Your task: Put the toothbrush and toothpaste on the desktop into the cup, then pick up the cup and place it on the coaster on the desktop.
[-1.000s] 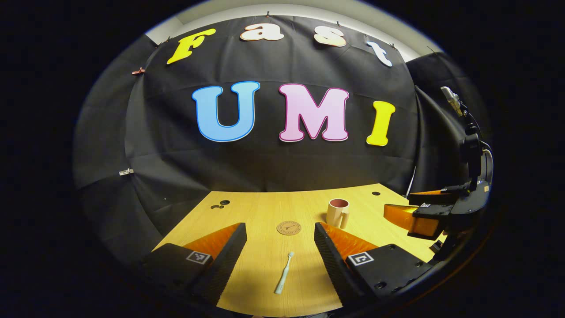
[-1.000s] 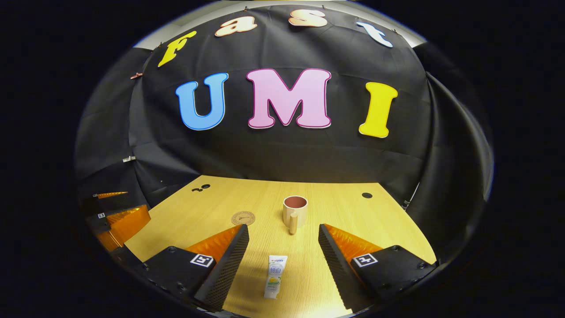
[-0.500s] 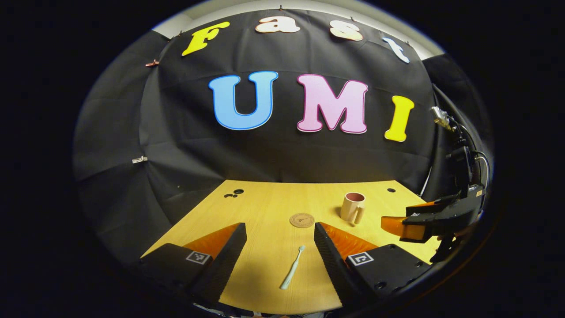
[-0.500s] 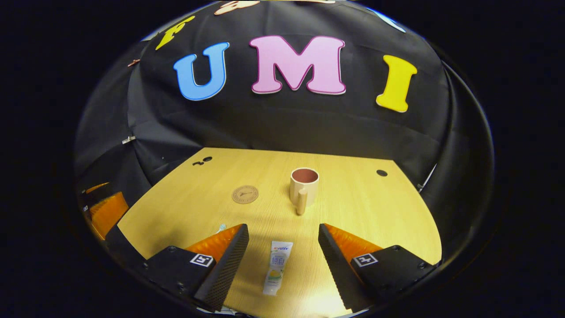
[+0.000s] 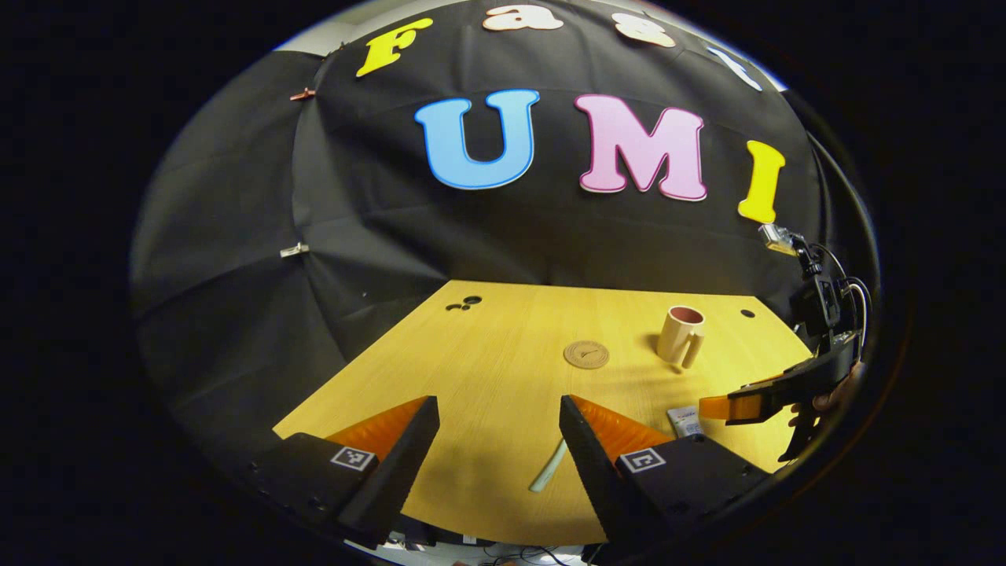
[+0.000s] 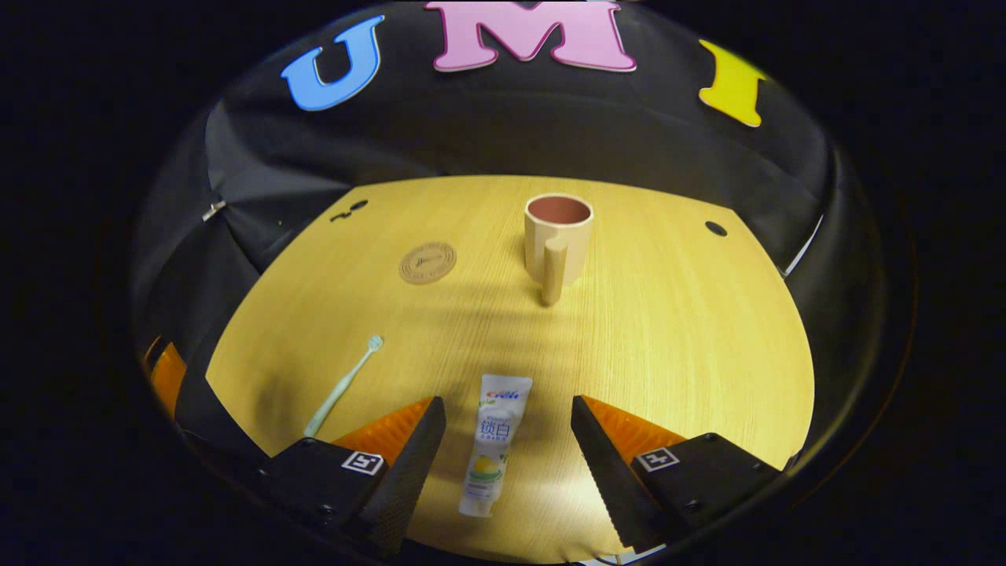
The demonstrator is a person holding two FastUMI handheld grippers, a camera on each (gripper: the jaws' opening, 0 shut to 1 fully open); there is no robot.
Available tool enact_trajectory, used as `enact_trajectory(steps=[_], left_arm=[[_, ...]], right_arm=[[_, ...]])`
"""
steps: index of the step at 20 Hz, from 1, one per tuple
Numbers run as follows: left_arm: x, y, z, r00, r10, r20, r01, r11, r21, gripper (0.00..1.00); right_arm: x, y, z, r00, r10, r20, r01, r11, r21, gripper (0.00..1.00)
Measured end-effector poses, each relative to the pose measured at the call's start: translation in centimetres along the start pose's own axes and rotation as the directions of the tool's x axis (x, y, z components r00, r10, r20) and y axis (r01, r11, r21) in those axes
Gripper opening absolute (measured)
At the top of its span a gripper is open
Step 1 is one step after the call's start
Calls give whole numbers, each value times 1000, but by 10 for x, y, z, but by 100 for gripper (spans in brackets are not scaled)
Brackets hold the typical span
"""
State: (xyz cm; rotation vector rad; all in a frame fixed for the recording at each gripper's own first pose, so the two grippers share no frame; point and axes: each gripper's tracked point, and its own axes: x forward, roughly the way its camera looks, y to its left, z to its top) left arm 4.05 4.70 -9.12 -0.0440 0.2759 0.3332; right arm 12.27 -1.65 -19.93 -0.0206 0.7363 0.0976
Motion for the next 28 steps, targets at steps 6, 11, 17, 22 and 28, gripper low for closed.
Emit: enact_trajectory(steps=[6,11,17,22,28], left_arm=[[6,3,-9,996,80,-43,-81,996,-26,97],[6,-6,-15,997,58,-60,-59,998,-24,97],[4,-9,-17,998,21,-56,-21,1000,2,97],[2,-11,-17,999,-18,-47,18,1000,6,97],[2,-7,-17,999,-35,-41,35,999,8,97]], right_arm=[[32,-3,-29,992,-10,-129,6,999,-38,99],[51,1,-55,976,-23,-217,19,1000,-22,99],[55,11,-58,971,-53,-234,48,998,-27,99],[55,8,-55,973,-87,-215,97,995,37,82],[55,7,-54,975,-88,-202,98,994,38,51]])
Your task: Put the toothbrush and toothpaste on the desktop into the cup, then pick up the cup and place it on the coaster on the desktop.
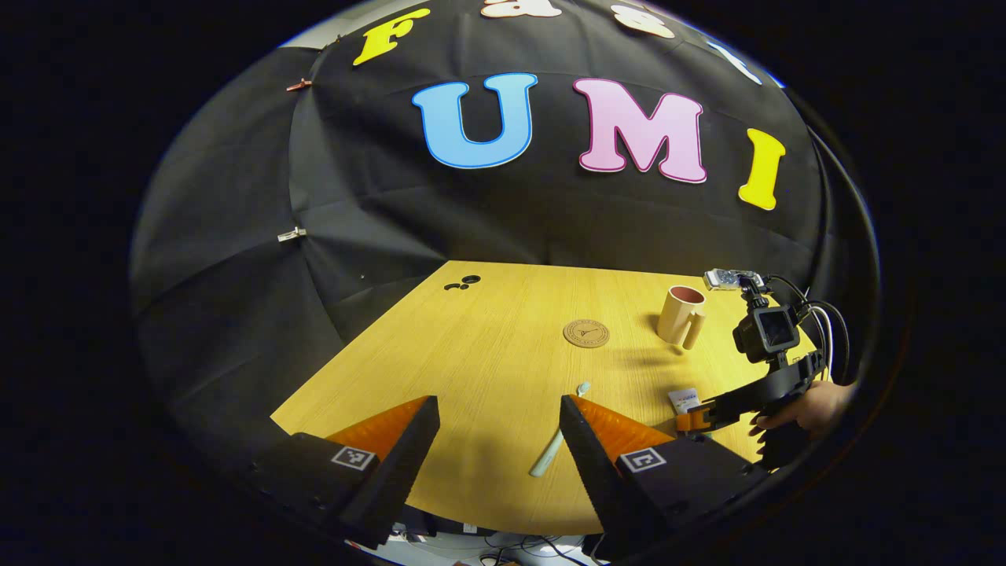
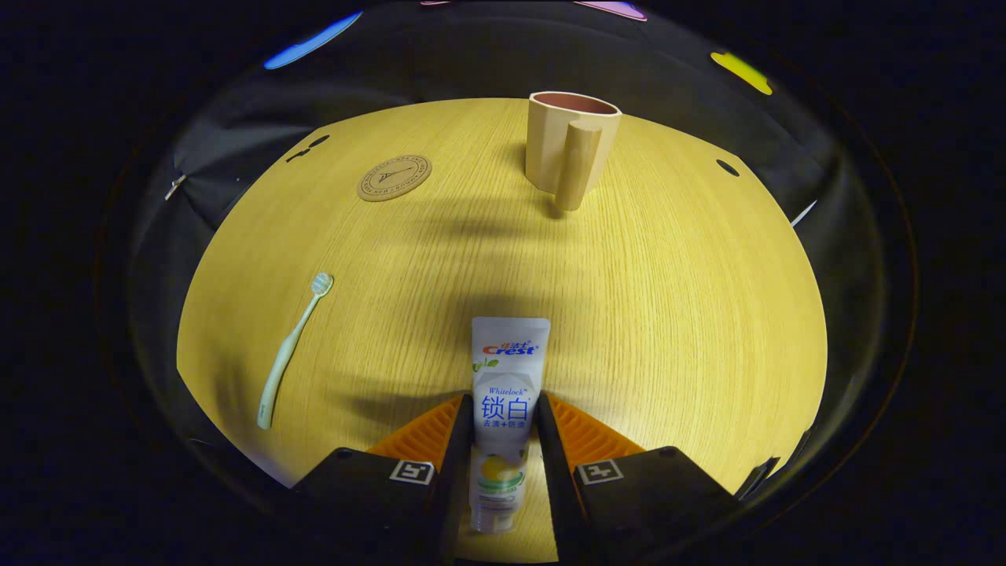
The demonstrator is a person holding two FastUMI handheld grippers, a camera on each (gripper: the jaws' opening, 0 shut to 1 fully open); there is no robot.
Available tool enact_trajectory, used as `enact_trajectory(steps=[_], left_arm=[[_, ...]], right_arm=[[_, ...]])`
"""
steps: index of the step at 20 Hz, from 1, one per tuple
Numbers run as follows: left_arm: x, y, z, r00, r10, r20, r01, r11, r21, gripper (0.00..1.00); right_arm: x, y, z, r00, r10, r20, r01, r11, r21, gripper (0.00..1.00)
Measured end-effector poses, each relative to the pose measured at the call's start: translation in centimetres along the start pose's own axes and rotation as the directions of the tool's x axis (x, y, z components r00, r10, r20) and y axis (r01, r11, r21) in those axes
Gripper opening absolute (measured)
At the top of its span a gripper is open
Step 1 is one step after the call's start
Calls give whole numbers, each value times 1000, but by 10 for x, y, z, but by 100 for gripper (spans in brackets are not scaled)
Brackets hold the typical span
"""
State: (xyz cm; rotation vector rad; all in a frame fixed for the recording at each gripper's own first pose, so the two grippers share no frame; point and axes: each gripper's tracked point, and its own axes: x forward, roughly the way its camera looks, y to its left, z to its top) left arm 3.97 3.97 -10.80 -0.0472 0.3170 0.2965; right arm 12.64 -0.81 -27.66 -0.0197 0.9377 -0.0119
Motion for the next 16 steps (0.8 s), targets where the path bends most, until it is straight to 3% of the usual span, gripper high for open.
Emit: enact_trajectory(steps=[3,5,7,8,9,16], left_arm=[[1,0,-4,1000,-10,-8,10,1000,-13,98],[2,0,-5,1000,-14,-10,14,1000,-16,97],[4,3,-8,1000,-11,-16,11,1000,-9,98],[6,5,-11,1000,-9,-22,9,1000,-6,97],[8,7,-13,1000,-9,-30,9,1000,-4,97],[41,0,-35,984,-111,-141,110,994,-15,97]], right_arm=[[-1,0,-3,1000,15,9,-15,1000,1,51],[2,2,-4,999,30,-19,-30,999,-9,45],[-3,7,-5,997,71,-33,-71,997,-11,29],[-4,9,-7,994,103,-40,-102,995,7,38],[-4,11,-8,990,129,-50,-127,991,33,23],[-19,-4,-3,985,169,-24,-168,984,58,23]])
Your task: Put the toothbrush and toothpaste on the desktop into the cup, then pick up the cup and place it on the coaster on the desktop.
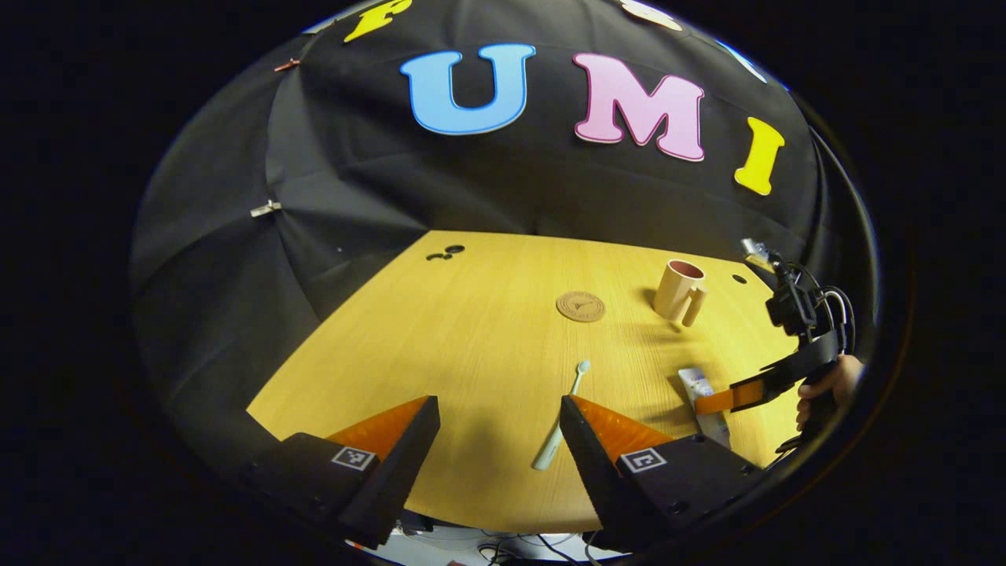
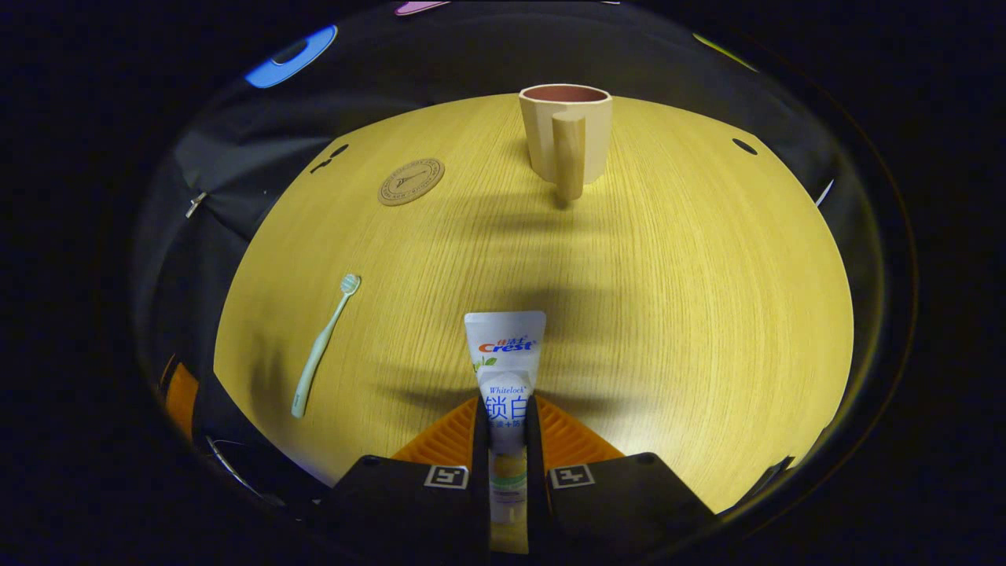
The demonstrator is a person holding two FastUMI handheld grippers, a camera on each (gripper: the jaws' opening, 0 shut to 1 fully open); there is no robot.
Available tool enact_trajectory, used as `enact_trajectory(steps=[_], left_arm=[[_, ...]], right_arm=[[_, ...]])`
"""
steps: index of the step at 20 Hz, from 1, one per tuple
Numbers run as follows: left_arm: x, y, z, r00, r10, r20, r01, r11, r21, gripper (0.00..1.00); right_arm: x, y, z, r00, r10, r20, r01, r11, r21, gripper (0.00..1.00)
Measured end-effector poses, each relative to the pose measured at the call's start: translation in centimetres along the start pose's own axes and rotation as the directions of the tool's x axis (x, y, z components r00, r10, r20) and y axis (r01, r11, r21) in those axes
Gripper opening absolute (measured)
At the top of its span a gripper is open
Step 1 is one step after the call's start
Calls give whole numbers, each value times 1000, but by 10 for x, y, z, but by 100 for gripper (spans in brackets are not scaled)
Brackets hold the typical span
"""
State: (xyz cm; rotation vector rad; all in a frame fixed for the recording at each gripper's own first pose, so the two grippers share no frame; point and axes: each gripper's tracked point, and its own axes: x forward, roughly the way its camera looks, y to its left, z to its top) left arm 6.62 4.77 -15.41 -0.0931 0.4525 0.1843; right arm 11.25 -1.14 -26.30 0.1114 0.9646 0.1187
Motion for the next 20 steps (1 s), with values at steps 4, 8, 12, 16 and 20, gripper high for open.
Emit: enact_trajectory(steps=[4,8,12,16,20], left_arm=[[35,-18,-19,987,-112,-116,113,994,-1,97],[69,-41,-38,959,-180,-217,206,973,102,96],[98,-61,-48,940,-183,-289,236,958,162,95],[105,-63,-54,921,-163,-354,235,957,171,94],[108,-63,-60,899,-151,-410,240,955,175,92]], right_arm=[[-23,-15,6,999,11,37,-11,1000,5,22],[-45,-34,12,996,3,86,-3,1000,3,22],[-52,-44,4,994,19,106,-27,997,72,23],[-51,-46,6,991,33,126,-47,993,112,17],[-55,-48,6,990,34,139,-48,994,102,17]])
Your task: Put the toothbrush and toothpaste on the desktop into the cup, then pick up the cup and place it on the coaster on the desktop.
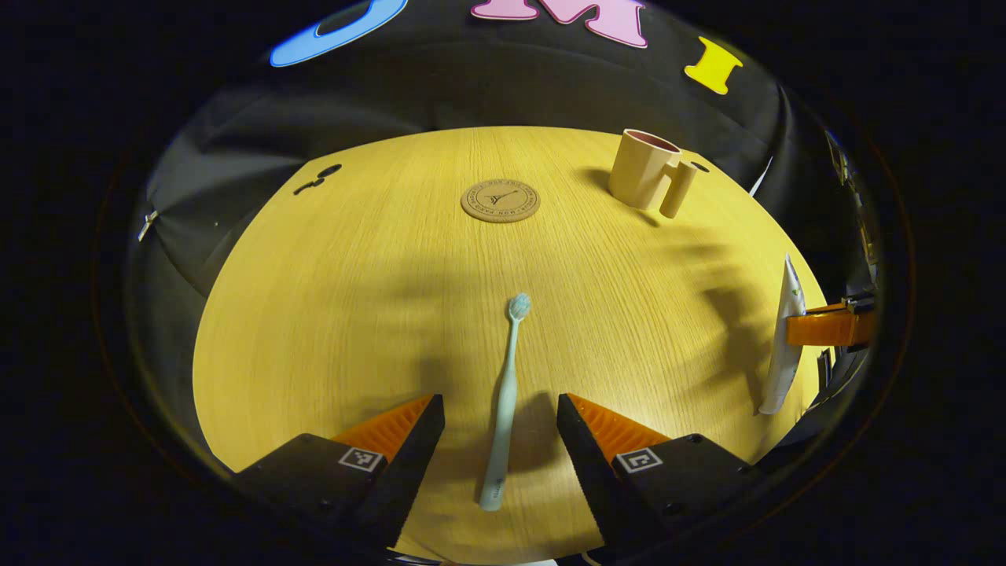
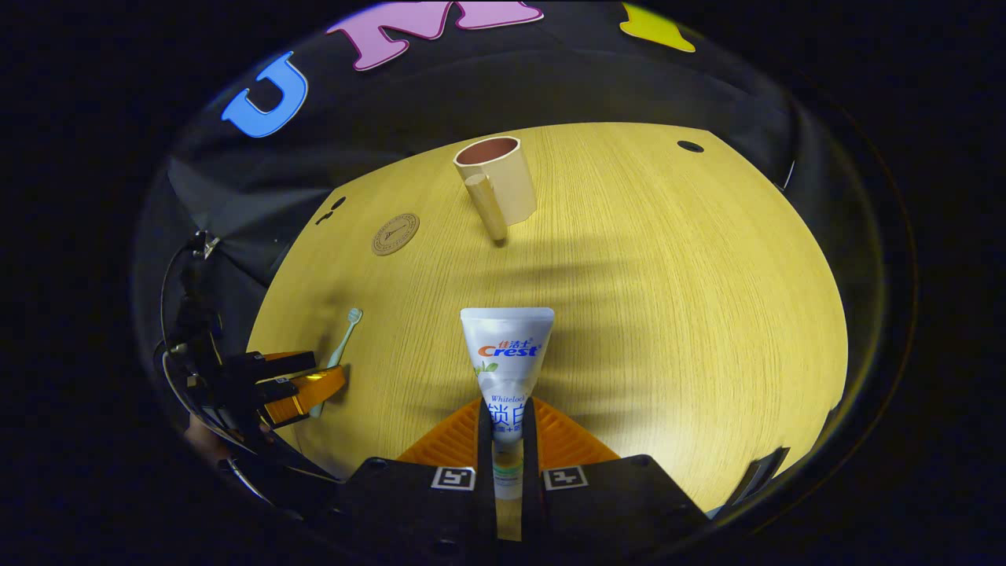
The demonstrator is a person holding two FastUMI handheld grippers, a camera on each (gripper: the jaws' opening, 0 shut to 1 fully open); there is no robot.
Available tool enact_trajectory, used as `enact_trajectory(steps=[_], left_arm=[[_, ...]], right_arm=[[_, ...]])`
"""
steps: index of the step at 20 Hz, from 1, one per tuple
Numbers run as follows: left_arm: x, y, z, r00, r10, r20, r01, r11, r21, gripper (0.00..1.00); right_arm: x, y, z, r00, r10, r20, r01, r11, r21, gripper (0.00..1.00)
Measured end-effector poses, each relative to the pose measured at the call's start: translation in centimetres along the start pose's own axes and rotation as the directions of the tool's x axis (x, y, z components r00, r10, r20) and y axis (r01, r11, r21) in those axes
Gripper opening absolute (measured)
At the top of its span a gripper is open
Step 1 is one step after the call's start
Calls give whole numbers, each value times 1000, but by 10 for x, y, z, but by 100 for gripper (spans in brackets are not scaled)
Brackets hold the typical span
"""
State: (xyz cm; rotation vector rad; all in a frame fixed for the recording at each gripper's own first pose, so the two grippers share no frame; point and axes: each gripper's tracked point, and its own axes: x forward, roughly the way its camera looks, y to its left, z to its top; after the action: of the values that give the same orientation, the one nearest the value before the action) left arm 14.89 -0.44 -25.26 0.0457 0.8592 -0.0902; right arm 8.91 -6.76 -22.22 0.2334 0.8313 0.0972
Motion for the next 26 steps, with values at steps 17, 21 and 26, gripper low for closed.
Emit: enact_trajectory(steps=[17,21,26], left_arm=[[7,-4,-5,972,-2,-235,22,996,84,13],[6,-9,-2,985,-7,-175,20,997,71,7],[-1,-20,0,994,-15,-109,21,999,50,7]], right_arm=[[-34,-2,39,993,32,114,-32,999,-3,16],[-41,6,72,983,56,177,-47,997,-56,16],[-64,19,125,952,99,289,-68,991,-116,16]])
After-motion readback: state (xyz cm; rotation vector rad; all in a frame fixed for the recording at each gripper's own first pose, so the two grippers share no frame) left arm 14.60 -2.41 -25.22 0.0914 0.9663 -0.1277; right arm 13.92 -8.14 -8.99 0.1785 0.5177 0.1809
